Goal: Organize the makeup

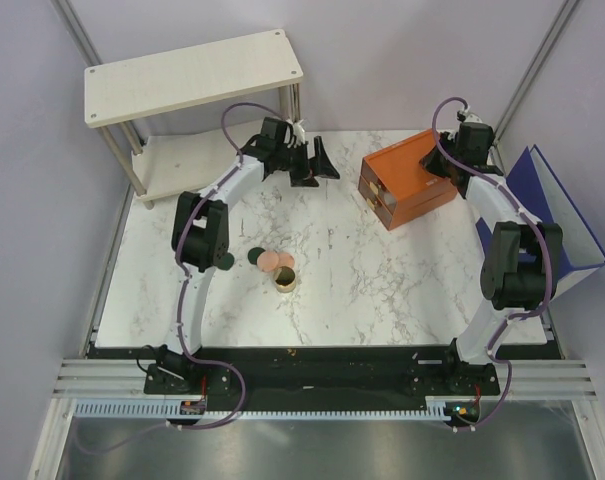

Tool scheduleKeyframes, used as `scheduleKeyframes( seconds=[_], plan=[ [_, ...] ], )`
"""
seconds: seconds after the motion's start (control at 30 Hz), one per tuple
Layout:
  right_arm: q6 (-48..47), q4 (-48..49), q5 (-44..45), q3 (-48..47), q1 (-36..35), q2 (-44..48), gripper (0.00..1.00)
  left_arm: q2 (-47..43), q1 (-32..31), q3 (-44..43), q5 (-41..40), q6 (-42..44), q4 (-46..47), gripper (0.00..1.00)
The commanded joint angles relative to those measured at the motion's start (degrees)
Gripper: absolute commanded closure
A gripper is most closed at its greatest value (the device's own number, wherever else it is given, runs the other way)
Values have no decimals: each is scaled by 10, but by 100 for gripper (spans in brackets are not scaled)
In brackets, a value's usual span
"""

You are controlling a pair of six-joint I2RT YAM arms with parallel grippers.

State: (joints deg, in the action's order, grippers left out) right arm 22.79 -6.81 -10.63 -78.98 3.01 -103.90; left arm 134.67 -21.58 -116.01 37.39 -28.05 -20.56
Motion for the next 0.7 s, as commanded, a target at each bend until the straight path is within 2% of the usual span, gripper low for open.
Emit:
scheduleKeyframes(
  seconds=[0.0,0.13,0.27,0.33,0.47,0.67],
  plan=[
    [-7,-175,25,64,2,-41,100,30,-19,-30,102,-111,-65,0],
    [2,-167,32,80,1,-30,100,20,-21,10,152,-164,18,1],
    [9,-156,37,95,1,-23,100,23,-28,23,158,-176,28,1],
    [13,-154,39,102,1,-19,100,31,-29,28,190,-210,46,1],
    [15,-152,40,109,1,-17,100,31,-36,67,177,-258,89,1],
    [16,-152,45,110,2,-15,100,42,-47,122,161,-391,151,3]
  ],
)
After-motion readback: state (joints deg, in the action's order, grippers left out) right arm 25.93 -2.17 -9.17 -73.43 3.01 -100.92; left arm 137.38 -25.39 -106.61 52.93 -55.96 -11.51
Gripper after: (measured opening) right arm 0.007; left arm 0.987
